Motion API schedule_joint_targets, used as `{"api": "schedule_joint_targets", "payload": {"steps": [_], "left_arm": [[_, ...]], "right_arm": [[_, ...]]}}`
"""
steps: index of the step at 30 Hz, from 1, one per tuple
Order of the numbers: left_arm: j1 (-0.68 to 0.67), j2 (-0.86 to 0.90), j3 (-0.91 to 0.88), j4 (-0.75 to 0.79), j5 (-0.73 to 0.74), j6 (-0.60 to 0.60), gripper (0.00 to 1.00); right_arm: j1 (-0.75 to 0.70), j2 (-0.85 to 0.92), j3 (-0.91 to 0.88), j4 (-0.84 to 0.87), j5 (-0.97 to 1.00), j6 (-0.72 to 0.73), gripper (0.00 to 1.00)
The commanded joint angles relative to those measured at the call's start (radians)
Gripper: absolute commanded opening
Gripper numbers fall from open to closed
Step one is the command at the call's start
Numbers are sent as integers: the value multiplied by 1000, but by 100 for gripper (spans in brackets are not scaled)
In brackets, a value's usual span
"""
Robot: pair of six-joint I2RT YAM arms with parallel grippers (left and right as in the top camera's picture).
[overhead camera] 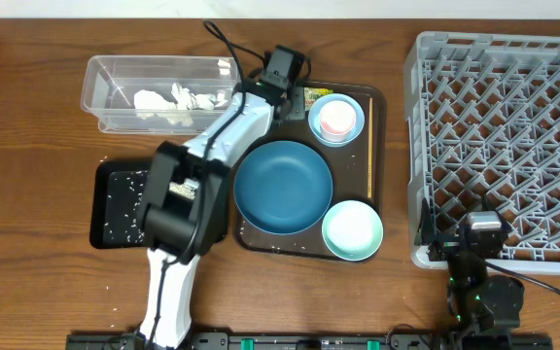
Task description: Sort waste into correct bins and load items into the dishwasher rack
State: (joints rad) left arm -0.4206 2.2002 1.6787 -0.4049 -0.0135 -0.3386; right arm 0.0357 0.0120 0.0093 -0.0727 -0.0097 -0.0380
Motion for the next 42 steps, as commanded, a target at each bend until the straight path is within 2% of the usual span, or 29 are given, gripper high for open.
{"api": "schedule_joint_targets", "payload": {"steps": [1, 5, 7, 10, 18, 25, 26, 27, 29, 31, 33, 37, 42], "left_arm": [[7, -155, 6, -11, -110, 0, 6], [25, -243, 6, -45, -266, -72, 6], [46, -270, 6, -64, -297, -93, 6], [103, -295, 6, -97, -315, -127, 6], [316, -298, 6, -262, -317, -309, 6], [433, -298, 6, -325, -306, -318, 6], [442, -298, 6, -327, -306, -318, 9], [448, -298, 6, -328, -306, -318, 17], [455, -298, 6, -333, -305, -318, 50], [456, -298, 6, -343, -305, -318, 73], [456, -298, 6, -355, -286, -318, 76], [456, -305, 6, -384, -230, -318, 77], [468, -413, 7, -415, -237, -318, 77]], "right_arm": [[-5, -5, -4, -2, 3, -12, 99], [-5, -5, -4, -2, 3, -11, 99], [-5, -5, -4, -2, 3, -12, 99], [-5, -5, -4, -2, 3, -12, 99], [-5, -5, -4, -2, 3, -12, 99], [-5, -5, -4, -2, 3, -12, 99], [-5, -5, -4, -2, 3, -12, 99], [-5, -5, -4, -2, 3, -12, 99], [-5, -5, -4, -2, 3, -12, 99], [-5, -5, -4, -2, 3, -12, 99], [-5, -5, -4, -2, 3, -12, 99], [-5, -5, -4, -2, 3, -12, 99], [-5, -5, -4, -2, 3, -12, 99]]}}
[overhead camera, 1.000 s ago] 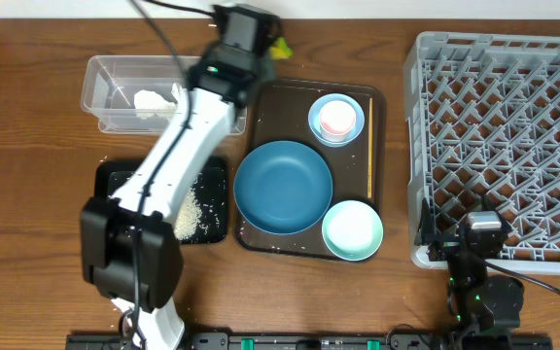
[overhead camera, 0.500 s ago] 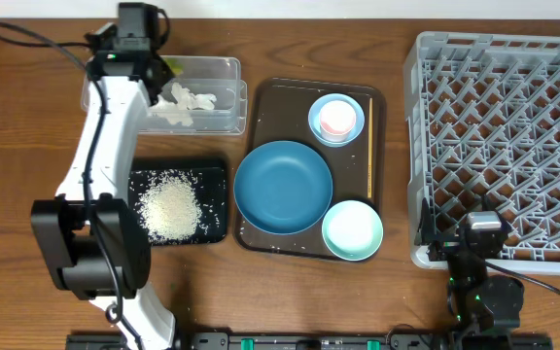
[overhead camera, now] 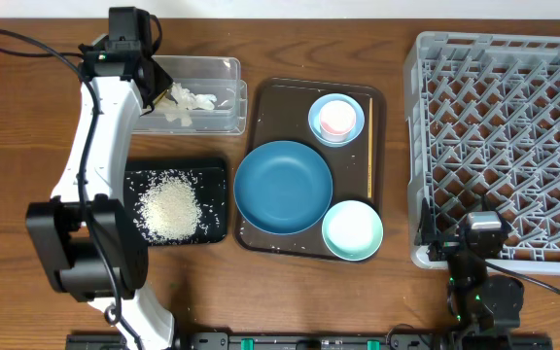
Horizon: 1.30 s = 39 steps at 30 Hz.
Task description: Sort waste into correct bins and load items into the dishwasher rack
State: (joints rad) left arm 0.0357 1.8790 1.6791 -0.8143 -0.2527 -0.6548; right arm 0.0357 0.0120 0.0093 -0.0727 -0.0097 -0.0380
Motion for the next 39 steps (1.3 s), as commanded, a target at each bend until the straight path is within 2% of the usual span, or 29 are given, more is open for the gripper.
{"api": "schedule_joint_targets", "payload": {"steps": [1, 7, 8, 17, 22, 29, 34, 39], "left_arm": [[19, -125, 6, -8, -3, -3, 77], [157, -293, 6, -12, -21, -97, 77], [187, -306, 6, -13, -21, -103, 84], [400, -316, 6, -177, -21, -102, 88], [438, -316, 6, -199, -21, -102, 92], [440, -316, 6, -199, -21, -102, 93], [440, -316, 6, -199, -21, -102, 93], [440, -316, 6, -199, -21, -102, 93]], "right_arm": [[-5, -5, -4, -2, 3, -12, 98], [-5, -5, -4, -2, 3, -11, 99], [-5, -5, -4, -2, 3, -12, 99], [-5, -5, -4, -2, 3, -12, 99], [-5, -5, -4, -2, 3, -12, 99], [-5, -5, -4, 81, 28, -30, 99], [-5, -5, -4, 72, 29, -31, 99], [-4, -5, -4, 254, 16, -19, 99]]}}
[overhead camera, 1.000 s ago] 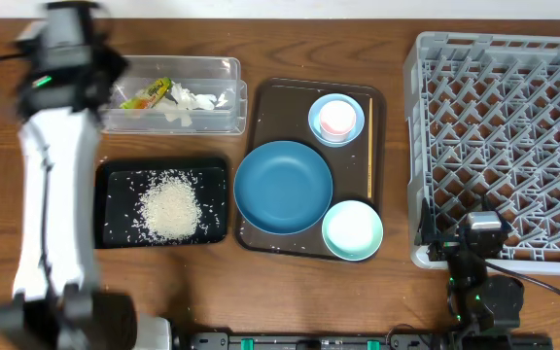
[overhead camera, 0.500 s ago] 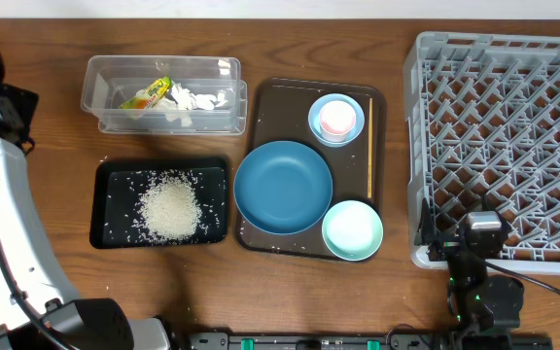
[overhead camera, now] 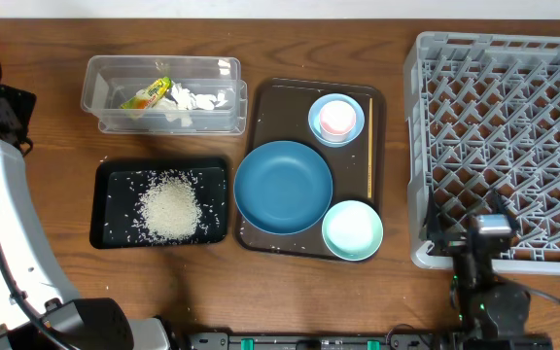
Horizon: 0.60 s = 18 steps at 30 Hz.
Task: Sort waste into correct bins and load items into the dishwasher rack
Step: 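Reach the right gripper over the brown tray to the blue plate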
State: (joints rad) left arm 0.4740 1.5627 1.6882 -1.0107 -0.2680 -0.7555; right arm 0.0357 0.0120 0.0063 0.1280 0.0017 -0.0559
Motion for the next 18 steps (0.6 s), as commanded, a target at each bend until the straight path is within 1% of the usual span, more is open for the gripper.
{"api": "schedule_joint_targets", "payload": {"steps": [1, 3, 5, 7, 9, 11, 13, 16, 18], "left_arm": [[2, 0, -3, -3, -6, -2, 93], [2, 0, -3, -2, -6, -2, 93], [2, 0, -3, -2, -6, -2, 93], [2, 0, -3, -3, -6, -2, 93], [2, 0, -3, -2, -6, -2, 93], [2, 0, -3, -2, -6, -2, 93], [2, 0, -3, -2, -6, -2, 93], [2, 0, -3, -2, -6, -2, 93], [2, 0, -3, -2, -6, -2, 93]], "right_arm": [[-5, -5, -1, 110, 2, -1, 99], [-4, -5, -1, 279, -35, 6, 99], [-4, -5, -1, 430, -100, 84, 99], [-4, -5, -1, 565, -166, 228, 99], [-4, -5, -1, 649, -196, 354, 99], [-5, -5, 0, 706, -175, 410, 99], [-5, -4, 13, 722, -136, 454, 99], [-5, 27, 73, 712, -119, 433, 99], [-5, 83, 138, 698, -106, 433, 99]]}}
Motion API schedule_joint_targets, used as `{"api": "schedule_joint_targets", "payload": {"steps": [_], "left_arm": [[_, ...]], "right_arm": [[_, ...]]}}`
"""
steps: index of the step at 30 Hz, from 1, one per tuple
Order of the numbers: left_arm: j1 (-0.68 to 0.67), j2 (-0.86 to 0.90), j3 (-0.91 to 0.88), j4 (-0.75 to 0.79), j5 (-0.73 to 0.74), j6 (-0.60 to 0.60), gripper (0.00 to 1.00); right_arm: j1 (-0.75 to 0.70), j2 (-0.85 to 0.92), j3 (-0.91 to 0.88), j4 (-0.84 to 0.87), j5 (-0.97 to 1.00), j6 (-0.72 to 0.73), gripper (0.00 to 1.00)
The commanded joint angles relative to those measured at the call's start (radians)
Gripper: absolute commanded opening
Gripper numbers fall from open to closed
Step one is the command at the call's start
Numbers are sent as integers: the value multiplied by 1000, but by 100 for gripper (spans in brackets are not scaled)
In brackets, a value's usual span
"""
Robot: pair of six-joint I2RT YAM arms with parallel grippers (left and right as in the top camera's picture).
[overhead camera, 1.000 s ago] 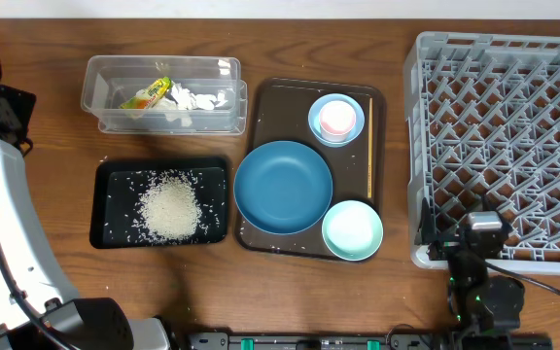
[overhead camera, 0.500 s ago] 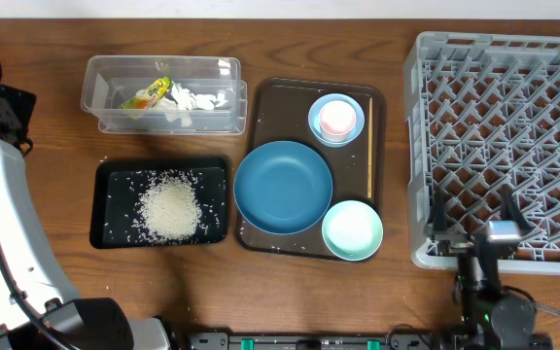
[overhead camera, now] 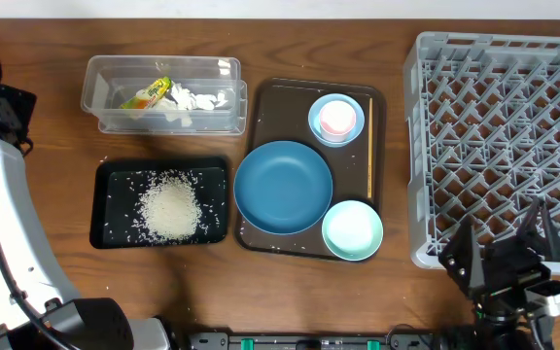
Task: Sort waste into correct bins and load items into the dishwasher rack
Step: 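Reach the right gripper over the brown tray to the blue plate, then grasp the blue plate rim with the right gripper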
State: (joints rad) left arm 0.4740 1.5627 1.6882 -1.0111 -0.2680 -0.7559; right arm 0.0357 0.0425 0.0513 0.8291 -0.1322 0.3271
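A clear bin (overhead camera: 100, 95) at the back left holds a yellow-green wrapper (overhead camera: 148, 94) and white tissue (overhead camera: 194, 99). On the brown tray (overhead camera: 263, 97) lie a blue plate (overhead camera: 283, 187), a mint bowl (overhead camera: 352, 230), a small blue bowl with a pink cup (overhead camera: 336, 118) and a chopstick (overhead camera: 370, 146). The grey dishwasher rack (overhead camera: 504, 126) fills the right side. My right gripper (overhead camera: 502, 245) hovers at the rack's front edge, fingers spread, holding nothing. My left arm stands at the far left edge, its fingers cut off by the frame.
A black tray (overhead camera: 110, 180) with a heap of rice (overhead camera: 170, 209) sits in front of the clear bin. A few rice grains are scattered on the wooden table around it and on the brown tray's front.
My right gripper has shifted from the rack's front left corner to further right along the front edge and now shows spread fingers. The left arm and all objects are unchanged.
My left gripper was first at the back of the brown tray by a yellow-green wrapper. Then it was over the clear bin and the wrapper was gone from the tray. Later the wrapper lay in the bin with the left arm at the far left; now the right gripper has shifted.
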Motion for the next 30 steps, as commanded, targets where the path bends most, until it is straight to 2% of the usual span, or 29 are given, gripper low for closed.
{"api": "schedule_joint_targets", "payload": {"steps": [1, 5, 10, 14, 16, 19, 22, 25, 30], "left_arm": [[2, 0, -3, -2, -6, -1, 93], [2, 0, -3, -2, -6, -1, 93], [2, 0, -3, -2, -6, -1, 93], [2, 0, -3, -2, -6, -1, 93], [2, 0, -3, -2, -6, -1, 93], [2, 0, -3, -2, -6, -1, 93], [2, 0, -3, -2, -6, -1, 93], [2, 0, -3, -2, -6, -1, 93], [2, 0, -3, -2, -6, -1, 93]], "right_arm": [[-5, 92, 132, -7, 26, 48, 99], [-5, 294, 307, -19, -89, 41, 99], [7, 678, 673, -197, -528, 42, 99], [74, 1006, 1012, -517, -781, 29, 99], [128, 1156, 1169, -750, -846, -53, 99], [238, 1361, 1384, -1194, -777, -273, 99], [362, 1519, 1531, -1491, -499, -356, 99], [476, 1629, 1585, -1578, -333, -362, 99], [610, 1745, 1585, -1548, -349, -358, 99]]}}
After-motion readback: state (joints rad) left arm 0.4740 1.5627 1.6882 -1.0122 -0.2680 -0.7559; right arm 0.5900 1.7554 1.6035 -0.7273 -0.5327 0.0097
